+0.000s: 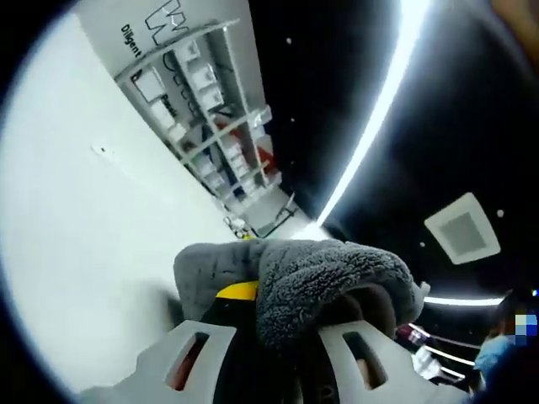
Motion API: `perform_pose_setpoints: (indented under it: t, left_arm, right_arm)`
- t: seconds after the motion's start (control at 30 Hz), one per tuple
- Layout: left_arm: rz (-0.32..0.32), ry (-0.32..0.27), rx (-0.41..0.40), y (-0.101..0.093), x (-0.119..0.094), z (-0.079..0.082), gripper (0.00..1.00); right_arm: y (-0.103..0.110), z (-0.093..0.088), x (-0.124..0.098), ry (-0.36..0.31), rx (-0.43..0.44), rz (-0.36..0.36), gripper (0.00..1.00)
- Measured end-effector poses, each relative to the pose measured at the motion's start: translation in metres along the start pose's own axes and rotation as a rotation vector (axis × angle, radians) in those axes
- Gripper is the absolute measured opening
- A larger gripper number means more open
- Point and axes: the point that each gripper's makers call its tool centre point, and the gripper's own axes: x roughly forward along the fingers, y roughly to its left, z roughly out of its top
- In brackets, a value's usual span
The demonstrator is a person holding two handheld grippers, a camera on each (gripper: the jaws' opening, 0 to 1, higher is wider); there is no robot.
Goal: Open the folded towel by lifting each exposed corner and separating the folded layers until the towel lies flat within the target outline without major curled edges
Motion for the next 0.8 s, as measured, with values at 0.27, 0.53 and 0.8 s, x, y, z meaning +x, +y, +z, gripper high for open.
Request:
perform_pose_setpoints:
  t: [0.27,0.53,0.8]
  left_arm:
    - [0.022,0.037,0.071,0.005,-0.012,0.006,0.12]
    - [-0.004,0.078,0.112,0.0,-0.024,0.004,0.12]
    - [-0.073,0.101,0.111,-0.019,-0.024,-0.001,0.12]
  right_arm:
    - [-0.008,0.029,-0.011,-0.104,0.041,0.014,0.13]
    - [-0.01,0.054,-0.013,-0.171,0.185,0.081,0.06]
    - [-0.024,0.077,-0.023,-0.2,0.342,0.139,0.04]
